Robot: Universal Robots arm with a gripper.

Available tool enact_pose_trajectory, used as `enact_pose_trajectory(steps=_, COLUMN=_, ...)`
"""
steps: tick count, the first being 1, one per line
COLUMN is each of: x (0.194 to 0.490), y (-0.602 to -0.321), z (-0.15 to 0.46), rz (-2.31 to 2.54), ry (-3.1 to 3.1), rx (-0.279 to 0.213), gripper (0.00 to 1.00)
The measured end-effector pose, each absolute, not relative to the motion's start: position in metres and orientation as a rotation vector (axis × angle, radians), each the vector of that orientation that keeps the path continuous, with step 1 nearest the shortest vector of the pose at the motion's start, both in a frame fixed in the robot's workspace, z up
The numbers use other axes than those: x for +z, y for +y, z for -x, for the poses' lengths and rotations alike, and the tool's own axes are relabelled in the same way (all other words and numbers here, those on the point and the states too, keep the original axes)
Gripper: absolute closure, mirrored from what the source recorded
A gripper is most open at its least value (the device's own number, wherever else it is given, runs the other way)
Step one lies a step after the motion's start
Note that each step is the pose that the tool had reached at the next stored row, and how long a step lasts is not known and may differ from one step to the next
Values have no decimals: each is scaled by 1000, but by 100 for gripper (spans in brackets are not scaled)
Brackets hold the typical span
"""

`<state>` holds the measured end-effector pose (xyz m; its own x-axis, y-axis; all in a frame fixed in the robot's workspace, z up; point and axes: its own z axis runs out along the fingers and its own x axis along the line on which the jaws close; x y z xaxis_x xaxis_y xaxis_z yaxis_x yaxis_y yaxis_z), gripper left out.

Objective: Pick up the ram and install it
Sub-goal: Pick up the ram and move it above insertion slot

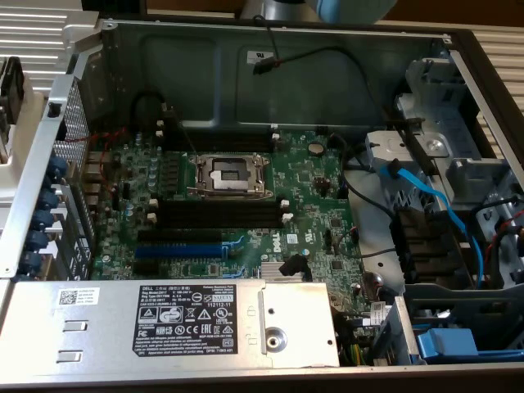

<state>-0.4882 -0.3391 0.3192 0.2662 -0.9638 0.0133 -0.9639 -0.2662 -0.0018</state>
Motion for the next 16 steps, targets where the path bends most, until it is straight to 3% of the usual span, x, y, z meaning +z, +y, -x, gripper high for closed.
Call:
enact_pose_trajectory(steps=5, x=313, y=-339, z=480, rz=-2494, ry=-1899, rx=16, gripper=90)
enact_pose_trajectory(steps=16, x=306, y=-339, z=475, rz=-2482, ry=-1907, rx=-38, gripper=90)
